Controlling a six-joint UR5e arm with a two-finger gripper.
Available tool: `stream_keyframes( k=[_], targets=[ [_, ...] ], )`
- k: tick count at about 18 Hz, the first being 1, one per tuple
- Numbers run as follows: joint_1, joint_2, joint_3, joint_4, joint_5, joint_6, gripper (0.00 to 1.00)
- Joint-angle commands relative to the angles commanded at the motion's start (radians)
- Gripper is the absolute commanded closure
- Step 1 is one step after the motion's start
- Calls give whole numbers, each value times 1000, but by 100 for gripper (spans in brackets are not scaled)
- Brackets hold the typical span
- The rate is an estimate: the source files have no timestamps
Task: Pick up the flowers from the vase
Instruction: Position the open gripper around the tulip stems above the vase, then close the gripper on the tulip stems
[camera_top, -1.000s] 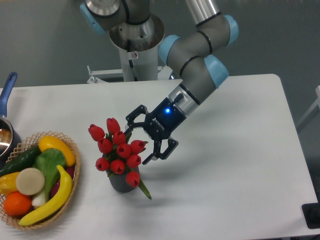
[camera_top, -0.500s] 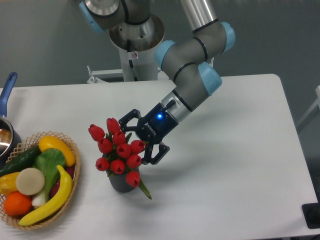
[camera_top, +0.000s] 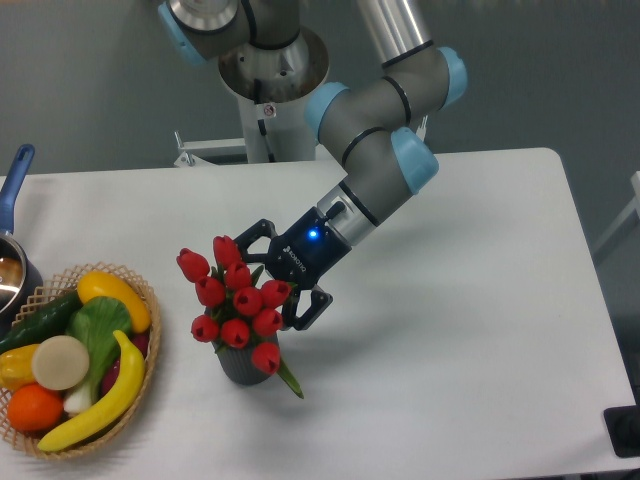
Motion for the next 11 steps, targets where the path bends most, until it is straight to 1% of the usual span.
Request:
stream_keyframes(
  k=[2,5,6,9,10,11],
  targets=[
    [-2,-3,2,0,-2,0,30],
    [-2,-3,3,0,-3,2,32],
    [-2,-3,2,0,-5,0,39],
    [0,-3,3,0,-23,0,46],
    [0,-3,2,0,-28,0,51],
    [0,-3,2,0,-31,0,52]
  ],
)
